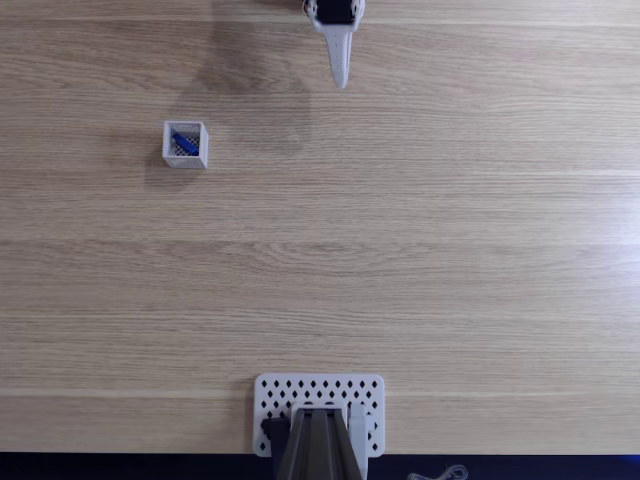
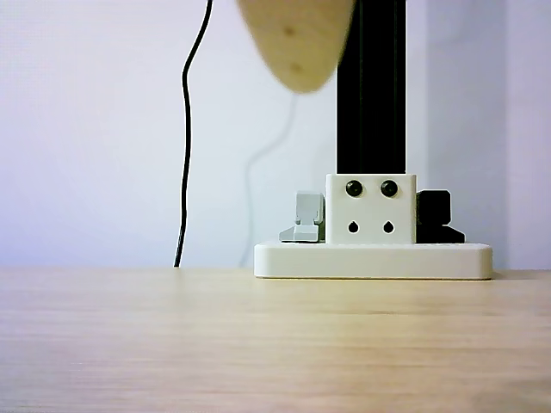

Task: Grasp a peg and put it in the crate.

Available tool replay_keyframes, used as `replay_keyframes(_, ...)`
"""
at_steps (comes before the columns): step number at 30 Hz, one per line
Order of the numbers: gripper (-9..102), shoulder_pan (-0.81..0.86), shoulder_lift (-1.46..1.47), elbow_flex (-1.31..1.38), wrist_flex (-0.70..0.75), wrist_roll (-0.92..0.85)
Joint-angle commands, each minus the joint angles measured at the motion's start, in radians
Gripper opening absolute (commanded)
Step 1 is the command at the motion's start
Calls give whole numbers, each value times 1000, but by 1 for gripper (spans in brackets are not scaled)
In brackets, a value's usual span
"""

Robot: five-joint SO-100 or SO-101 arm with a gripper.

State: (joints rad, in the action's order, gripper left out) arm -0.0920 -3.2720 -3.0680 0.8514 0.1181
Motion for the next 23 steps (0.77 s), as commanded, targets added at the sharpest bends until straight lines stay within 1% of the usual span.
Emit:
replay_keyframes(1, -1, 44, -40, 9, 23, 12)
replay_keyframes(7, -1, 58, -64, 9, 52, 12)
replay_keyframes(23, -1, 63, -63, 9, 54, 20)
